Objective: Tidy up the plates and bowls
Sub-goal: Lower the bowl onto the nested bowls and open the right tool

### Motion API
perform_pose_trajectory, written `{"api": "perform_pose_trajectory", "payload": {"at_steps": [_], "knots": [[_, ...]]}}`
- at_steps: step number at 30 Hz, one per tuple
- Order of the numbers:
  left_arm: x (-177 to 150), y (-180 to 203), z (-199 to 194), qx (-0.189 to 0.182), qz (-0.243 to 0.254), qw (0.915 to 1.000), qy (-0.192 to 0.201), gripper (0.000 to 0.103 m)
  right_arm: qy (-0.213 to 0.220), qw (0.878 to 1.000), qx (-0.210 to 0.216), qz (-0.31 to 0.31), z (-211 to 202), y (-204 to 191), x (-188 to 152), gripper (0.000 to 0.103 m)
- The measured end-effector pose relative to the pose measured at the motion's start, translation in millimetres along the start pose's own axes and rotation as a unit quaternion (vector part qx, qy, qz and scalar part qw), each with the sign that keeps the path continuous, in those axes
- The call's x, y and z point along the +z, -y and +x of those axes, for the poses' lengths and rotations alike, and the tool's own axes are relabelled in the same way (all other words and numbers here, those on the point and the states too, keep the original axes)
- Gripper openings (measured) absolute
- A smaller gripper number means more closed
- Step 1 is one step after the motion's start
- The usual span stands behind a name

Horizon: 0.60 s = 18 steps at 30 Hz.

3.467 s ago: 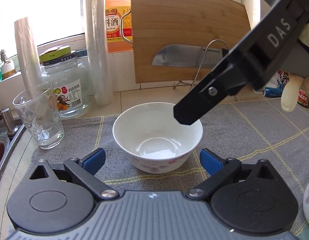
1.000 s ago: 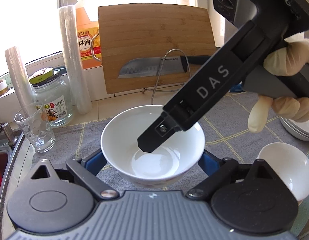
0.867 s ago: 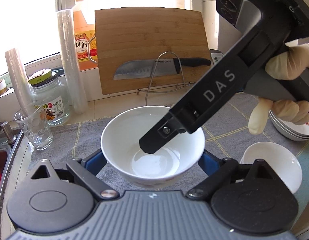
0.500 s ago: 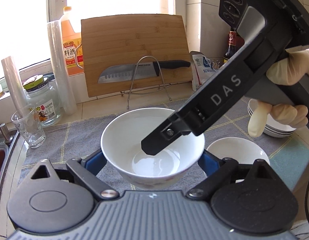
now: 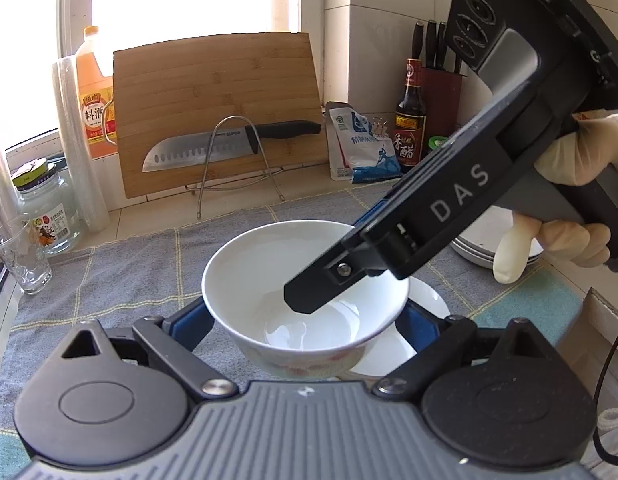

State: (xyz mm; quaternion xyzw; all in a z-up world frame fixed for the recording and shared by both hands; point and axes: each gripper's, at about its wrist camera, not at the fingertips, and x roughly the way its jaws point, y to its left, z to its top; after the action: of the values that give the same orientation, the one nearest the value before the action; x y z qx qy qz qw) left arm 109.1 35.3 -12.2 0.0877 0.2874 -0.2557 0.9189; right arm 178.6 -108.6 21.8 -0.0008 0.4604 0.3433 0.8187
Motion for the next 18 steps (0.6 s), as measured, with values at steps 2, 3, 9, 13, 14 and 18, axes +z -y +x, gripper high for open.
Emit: {"api": "perform_pose_trajectory", "payload": {"at_steps": [2, 3, 9, 13, 14, 18], "knots": [[0.7, 6.3, 1.6, -0.008, 0.001, 1.0, 0.0, 0.096, 0.002, 1.0, -0.002, 0.004, -6.7, 4.1, -5.6, 0.073], [1.0, 9.1, 2.7, -0.011, 0.004, 0.9999, -0.001, 0.096, 0.003, 1.0, -0.003, 0.007, -9.0, 5.8, -7.9, 0.073], [1.9, 25.6, 9.5, -0.034, 0.008, 0.9994, -0.004, 0.096, 0.005, 1.0, -0.018, 0.022, -21.9, 15.9, -24.1, 0.073], [-0.3, 36.8, 13.5, -0.046, 0.011, 0.9988, -0.008, 0.096, 0.003, 0.999, -0.027, 0.031, -26.2, 22.2, -33.8, 0.073], [-0.7, 38.4, 14.4, -0.049, 0.011, 0.9987, -0.01, 0.096, 0.002, 0.999, -0.028, 0.034, -26.4, 23.3, -36.0, 0.073], [-2.6, 40.4, 18.0, -0.058, 0.01, 0.9982, -0.014, 0.096, -0.002, 0.999, -0.032, 0.041, -26.0, 27.2, -42.0, 0.074]]}}
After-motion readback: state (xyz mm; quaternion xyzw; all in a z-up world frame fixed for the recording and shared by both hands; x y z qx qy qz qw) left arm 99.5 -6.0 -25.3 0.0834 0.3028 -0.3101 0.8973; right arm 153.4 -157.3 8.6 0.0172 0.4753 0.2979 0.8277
